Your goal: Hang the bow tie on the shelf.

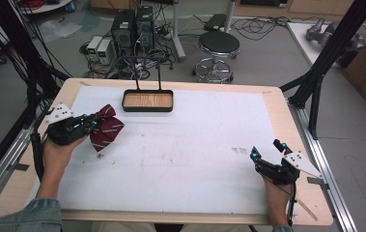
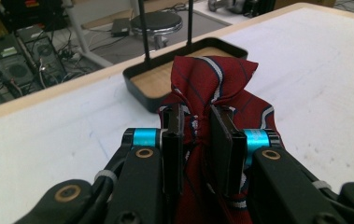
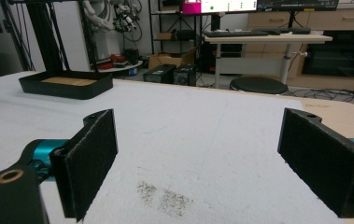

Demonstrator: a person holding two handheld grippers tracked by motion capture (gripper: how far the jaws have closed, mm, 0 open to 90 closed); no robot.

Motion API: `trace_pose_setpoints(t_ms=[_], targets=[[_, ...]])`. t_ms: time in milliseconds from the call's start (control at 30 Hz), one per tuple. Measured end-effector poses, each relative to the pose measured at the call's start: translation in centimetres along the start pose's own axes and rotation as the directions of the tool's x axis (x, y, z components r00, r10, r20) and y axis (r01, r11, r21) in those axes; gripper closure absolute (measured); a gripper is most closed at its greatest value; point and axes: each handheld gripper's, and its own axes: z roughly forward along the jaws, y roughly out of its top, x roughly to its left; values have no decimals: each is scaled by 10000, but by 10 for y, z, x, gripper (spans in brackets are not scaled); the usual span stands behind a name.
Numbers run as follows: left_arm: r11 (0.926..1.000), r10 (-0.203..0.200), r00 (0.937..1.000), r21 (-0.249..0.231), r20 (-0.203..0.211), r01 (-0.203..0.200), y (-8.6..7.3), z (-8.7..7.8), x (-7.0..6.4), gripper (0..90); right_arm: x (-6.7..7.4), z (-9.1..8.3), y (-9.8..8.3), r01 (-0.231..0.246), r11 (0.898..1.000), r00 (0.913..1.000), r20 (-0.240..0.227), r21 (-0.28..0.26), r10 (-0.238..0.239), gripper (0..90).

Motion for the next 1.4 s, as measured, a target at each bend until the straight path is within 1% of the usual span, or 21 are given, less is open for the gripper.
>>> trace_pose_setpoints(t_ms=[67, 267, 400, 433, 467, 533, 700, 867, 1000, 1033, 1100, 1200, 1233, 1267, 1300, 1367, 1400], targets=[[9999, 142, 9999, -45, 60, -142, 10, 3, 0, 752, 0, 0, 0, 7, 10000, 10000, 7, 4, -7, 111], [9990, 344, 9986, -283, 393, -333, 43, 14, 3, 752, 0, 0, 0, -11, 10000, 10000, 3, 4, 11, 111], [9986, 442, 9975, -312, 553, -425, 61, 25, 7, 752, 0, 0, 0, -36, 10000, 10000, -16, 11, 36, 111], [9986, 442, 9975, -312, 553, -425, 61, 25, 7, 752, 0, 0, 0, -36, 10000, 10000, -16, 11, 36, 111], [9988, 406, 9972, -294, 628, -388, 68, 31, 11, 752, 0, 0, 0, -33, 10000, 10000, -26, 12, 33, 111], [9990, 342, 9970, -303, 695, -322, 73, 38, 14, 752, 0, 0, 0, -37, 10000, 10000, -32, 17, 37, 111], [9991, 405, 9969, -143, 674, -396, 86, 53, 22, 752, 0, 0, 0, -46, 10000, 10000, -55, 19, 47, 111], [9990, 390, 9973, -260, 627, -374, 98, 64, 30, 752, 0, 0, 0, -94, 9999, 9999, -42, 48, 94, 111], [9984, 363, 9976, -452, 592, -336, 108, 69, 37, 752, -1, 0, 0, -59, 10000, 10000, -36, 53, 59, 112], [9984, 363, 9976, -452, 592, -336, 108, 69, 37, 752, -1, 0, 0, -59, 10000, 10000, -36, 53, 59, 112], [9979, 351, 9982, -557, 493, -324, 114, 73, 41, 752, -1, 0, 0, -61, 10000, 10000, -33, 57, 61, 111], [9983, 247, 9990, -533, 367, -227, 118, 78, 47, 752, 0, 0, 0, -88, 9999, 10000, -30, 54, 88, 111], [9981, 157, 9990, -596, 414, -132, 119, 80, 50, 752, -1, 0, 0, -53, 10000, 10000, -36, 48, 53, 111], [9981, 157, 9990, -596, 414, -132, 119, 80, 50, 752, -1, 0, 0, -64, 10000, 10000, -48, 43, 64, 112], [9979, -13, 9992, -653, 400, 39, 121, 84, 54, 752, -1, 0, 0, -38, 10000, 10000, -48, 39, 38, 111], [9978, -22, 9993, -668, 381, 48, 123, 86, 55, 752, -1, 0, 0, -38, 10000, 10000, -53, 36, 38, 111], [9977, -22, 9993, -675, 375, 47, 125, 90, 57, 752, 0, 0, 0, -38, 10000, 10000, -56, 41, 38, 111]])
